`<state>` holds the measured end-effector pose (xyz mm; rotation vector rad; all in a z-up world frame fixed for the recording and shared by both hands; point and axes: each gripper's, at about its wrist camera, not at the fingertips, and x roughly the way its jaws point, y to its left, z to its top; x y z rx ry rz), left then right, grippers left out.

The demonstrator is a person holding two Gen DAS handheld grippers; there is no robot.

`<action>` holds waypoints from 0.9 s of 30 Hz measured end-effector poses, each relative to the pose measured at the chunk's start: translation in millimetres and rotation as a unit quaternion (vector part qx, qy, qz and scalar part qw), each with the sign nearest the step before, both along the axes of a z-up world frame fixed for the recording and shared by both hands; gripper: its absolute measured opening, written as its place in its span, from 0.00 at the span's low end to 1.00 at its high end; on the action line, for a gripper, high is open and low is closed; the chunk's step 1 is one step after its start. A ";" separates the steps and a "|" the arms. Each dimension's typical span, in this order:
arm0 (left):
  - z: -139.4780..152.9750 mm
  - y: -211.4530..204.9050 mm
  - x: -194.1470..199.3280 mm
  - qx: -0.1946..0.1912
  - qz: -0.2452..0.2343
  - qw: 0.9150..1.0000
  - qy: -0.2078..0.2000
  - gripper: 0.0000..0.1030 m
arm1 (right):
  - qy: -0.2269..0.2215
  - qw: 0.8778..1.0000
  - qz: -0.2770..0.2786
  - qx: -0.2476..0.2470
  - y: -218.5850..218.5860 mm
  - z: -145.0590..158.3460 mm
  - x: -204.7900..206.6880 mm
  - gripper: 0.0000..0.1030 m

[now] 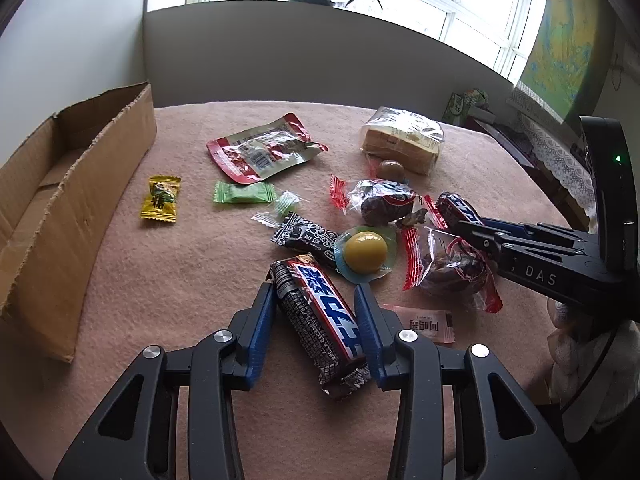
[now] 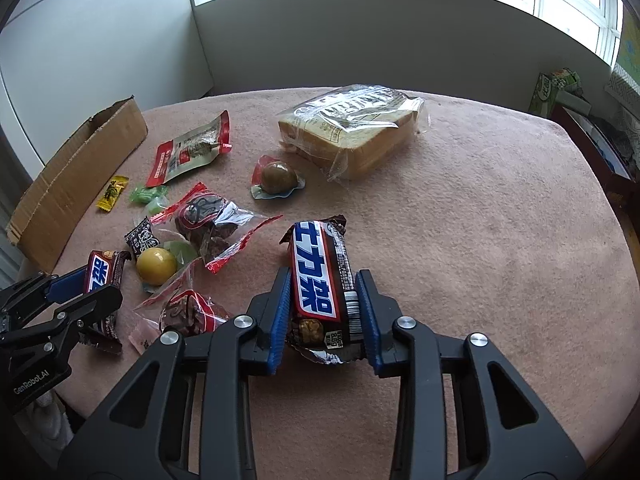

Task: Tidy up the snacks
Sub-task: 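Close the left gripper on its Snickers bar while the right gripper grasps the other Snickers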

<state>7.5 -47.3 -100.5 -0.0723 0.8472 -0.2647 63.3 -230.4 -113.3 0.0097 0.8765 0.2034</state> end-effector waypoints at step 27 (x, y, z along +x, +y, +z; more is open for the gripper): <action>34.2 33.2 -5.5 -0.037 0.032 0.997 -0.053 0.28 | -0.080 0.996 0.011 0.036 44.5 54.6 -13.8 0.30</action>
